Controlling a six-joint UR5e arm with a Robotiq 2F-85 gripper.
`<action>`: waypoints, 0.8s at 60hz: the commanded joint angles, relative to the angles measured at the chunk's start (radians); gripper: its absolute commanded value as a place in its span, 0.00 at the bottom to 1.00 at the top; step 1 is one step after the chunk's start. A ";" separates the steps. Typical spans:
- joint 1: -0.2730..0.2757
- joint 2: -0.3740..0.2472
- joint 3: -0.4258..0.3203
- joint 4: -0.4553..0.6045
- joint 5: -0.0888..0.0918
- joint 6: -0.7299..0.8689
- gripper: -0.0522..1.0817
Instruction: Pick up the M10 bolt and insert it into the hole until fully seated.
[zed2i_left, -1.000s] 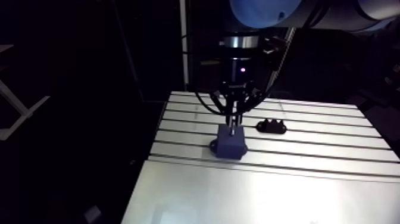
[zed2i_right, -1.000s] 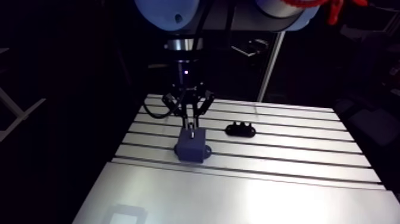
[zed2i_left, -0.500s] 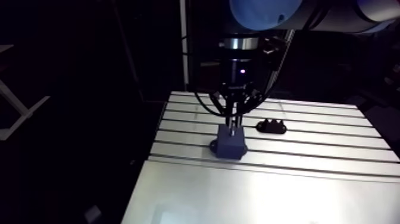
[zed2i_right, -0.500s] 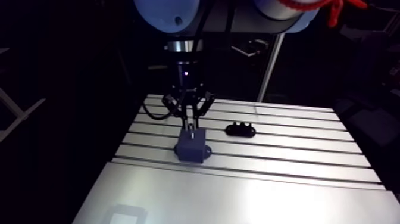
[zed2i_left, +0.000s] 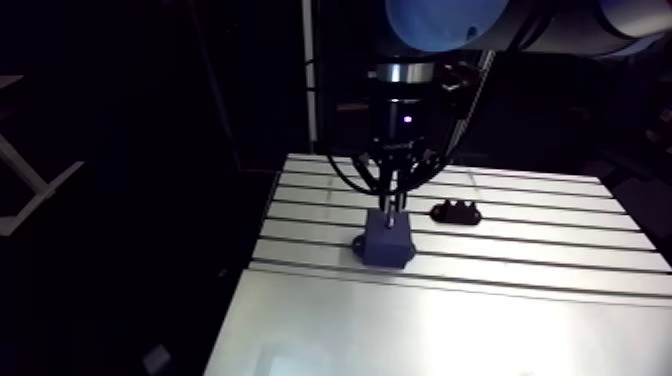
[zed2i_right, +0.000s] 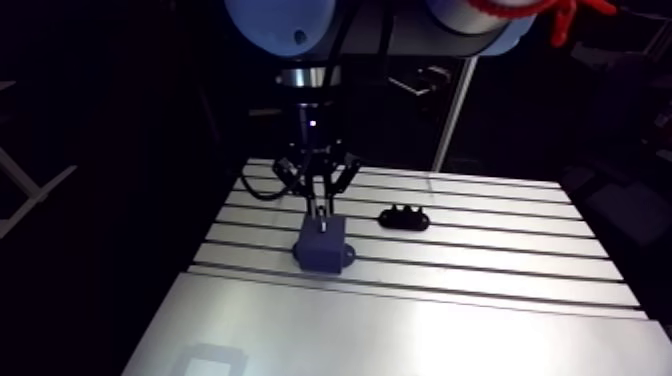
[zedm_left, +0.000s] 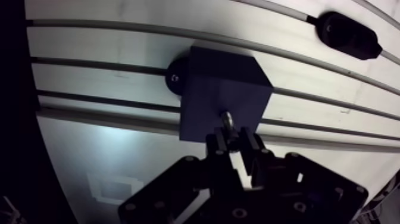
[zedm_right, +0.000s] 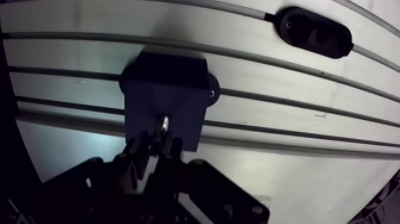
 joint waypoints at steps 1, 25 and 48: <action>0.000 0.000 0.000 -0.001 0.000 0.000 1.00; 0.000 0.000 0.011 -0.002 0.001 -0.001 1.00; -0.001 -0.006 0.020 -0.002 0.001 0.000 1.00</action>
